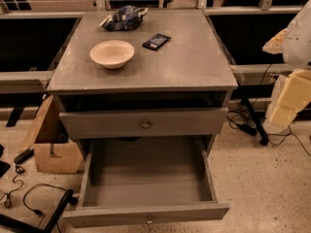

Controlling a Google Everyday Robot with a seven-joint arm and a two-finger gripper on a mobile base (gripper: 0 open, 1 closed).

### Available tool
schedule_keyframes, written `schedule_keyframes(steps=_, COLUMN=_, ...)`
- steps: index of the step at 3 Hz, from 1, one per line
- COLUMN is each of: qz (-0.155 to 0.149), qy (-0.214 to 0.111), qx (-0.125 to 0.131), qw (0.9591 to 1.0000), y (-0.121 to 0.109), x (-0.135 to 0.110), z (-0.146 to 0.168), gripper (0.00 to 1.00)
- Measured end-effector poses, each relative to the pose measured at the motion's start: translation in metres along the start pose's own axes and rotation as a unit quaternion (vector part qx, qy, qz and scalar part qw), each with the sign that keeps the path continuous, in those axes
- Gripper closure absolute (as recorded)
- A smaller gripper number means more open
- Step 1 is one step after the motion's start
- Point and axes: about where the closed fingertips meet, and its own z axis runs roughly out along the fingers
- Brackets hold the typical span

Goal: Close middle drawer

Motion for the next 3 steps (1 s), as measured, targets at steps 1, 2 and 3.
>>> schedule_keyframes(steps=1, qz=0.0, qy=-0.002, qx=0.005, qw=1.0, y=0.002, x=-0.001, z=0.003, gripper=0.0)
schedule_keyframes(steps=2, qz=0.004, qy=-0.011, qx=0.01, qw=0.9999, y=0.019, x=0.0, z=0.037, gripper=0.0)
schedule_keyframes(steps=3, qz=0.031, qy=-0.022, qx=0.012, qw=0.9992, y=0.045, x=0.004, z=0.09, gripper=0.0)
